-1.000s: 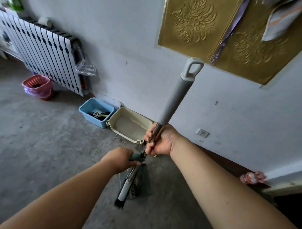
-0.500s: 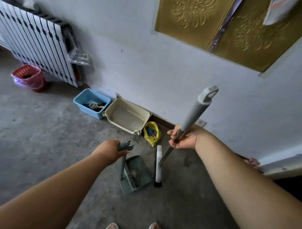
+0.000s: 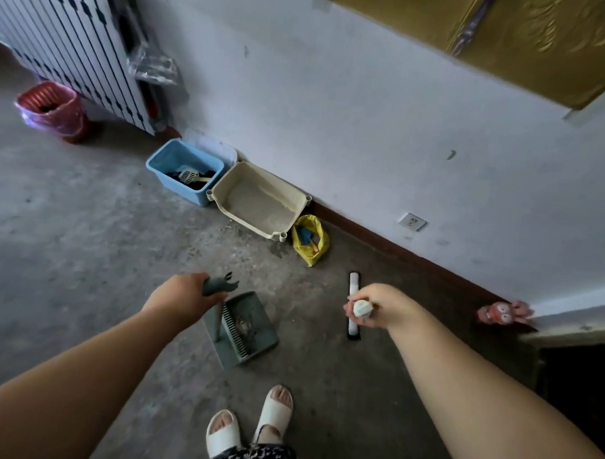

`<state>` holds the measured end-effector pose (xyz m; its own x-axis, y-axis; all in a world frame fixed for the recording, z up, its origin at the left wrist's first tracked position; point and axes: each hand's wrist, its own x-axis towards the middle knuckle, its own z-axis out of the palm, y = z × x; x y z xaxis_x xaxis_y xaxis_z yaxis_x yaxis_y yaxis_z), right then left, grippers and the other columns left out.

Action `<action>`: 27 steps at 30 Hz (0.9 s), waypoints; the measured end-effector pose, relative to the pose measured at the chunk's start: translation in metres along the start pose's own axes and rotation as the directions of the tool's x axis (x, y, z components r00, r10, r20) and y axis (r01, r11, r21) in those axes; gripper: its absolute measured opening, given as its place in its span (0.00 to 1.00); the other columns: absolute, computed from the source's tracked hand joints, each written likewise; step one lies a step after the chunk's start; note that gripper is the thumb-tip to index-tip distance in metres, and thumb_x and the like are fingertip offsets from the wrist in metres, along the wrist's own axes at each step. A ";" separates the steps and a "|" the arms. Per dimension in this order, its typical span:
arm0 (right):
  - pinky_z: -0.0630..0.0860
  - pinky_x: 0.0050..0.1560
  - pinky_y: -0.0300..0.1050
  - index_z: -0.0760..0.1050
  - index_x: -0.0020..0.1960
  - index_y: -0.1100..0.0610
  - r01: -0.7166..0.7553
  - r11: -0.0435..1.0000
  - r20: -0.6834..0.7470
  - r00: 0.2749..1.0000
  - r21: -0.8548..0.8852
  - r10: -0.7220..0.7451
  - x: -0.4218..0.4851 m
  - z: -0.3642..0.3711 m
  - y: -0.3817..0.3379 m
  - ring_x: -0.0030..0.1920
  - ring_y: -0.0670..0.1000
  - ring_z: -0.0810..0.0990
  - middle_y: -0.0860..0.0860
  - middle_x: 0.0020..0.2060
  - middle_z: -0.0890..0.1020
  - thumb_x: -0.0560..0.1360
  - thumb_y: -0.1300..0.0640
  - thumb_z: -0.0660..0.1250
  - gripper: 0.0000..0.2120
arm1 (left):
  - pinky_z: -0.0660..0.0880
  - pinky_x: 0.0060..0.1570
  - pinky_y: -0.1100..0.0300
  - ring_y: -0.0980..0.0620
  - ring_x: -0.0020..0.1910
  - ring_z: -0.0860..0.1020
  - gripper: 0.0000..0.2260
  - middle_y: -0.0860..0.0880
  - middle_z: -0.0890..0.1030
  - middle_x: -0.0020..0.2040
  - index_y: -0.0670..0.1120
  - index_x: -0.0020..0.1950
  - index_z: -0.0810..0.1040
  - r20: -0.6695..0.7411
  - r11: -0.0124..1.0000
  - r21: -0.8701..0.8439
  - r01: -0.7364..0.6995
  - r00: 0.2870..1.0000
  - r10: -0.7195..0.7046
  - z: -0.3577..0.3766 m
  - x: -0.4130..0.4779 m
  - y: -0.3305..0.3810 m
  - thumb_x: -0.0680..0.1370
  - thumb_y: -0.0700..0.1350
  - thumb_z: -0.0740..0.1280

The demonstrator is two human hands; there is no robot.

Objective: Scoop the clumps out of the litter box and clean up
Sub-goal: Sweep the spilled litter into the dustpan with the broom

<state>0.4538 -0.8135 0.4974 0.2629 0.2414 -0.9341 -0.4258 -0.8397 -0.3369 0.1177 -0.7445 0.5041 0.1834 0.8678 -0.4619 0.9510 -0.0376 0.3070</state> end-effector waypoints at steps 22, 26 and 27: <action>0.67 0.19 0.34 0.66 0.43 0.63 -0.021 0.956 0.150 0.986 -0.292 0.068 0.019 0.161 0.000 0.15 0.49 0.70 0.56 0.25 0.71 0.75 0.71 0.54 0.05 | 0.71 0.38 0.58 0.47 0.41 0.76 0.14 0.49 0.78 0.40 0.49 0.45 0.75 -0.103 0.994 -0.036 0.108 0.988 -0.111 -0.062 0.054 -0.060 0.76 0.60 0.65; 0.68 0.19 0.36 0.67 0.40 0.64 -0.007 0.978 0.159 0.986 -0.207 0.041 -0.002 0.193 -0.003 0.20 0.49 0.71 0.56 0.26 0.71 0.75 0.71 0.55 0.07 | 0.73 0.40 0.57 0.46 0.43 0.77 0.15 0.47 0.80 0.42 0.49 0.46 0.75 -0.081 0.998 -0.019 0.068 0.994 -0.069 -0.085 0.076 -0.104 0.76 0.60 0.65; 0.68 0.19 0.36 0.66 0.39 0.64 -0.031 0.984 0.146 0.988 -0.174 0.057 -0.007 0.199 -0.003 0.22 0.49 0.70 0.56 0.28 0.70 0.76 0.70 0.55 0.08 | 0.72 0.39 0.57 0.46 0.43 0.77 0.15 0.47 0.80 0.43 0.49 0.46 0.75 -0.071 0.998 -0.014 0.058 0.996 -0.059 -0.092 0.082 -0.116 0.76 0.60 0.65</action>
<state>0.2807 -0.7154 0.4813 0.1089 0.2617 -0.9590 -0.2769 -0.9186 -0.2821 -0.0003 -0.6235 0.5070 0.1089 0.9016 -0.4187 0.9564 0.0198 0.2913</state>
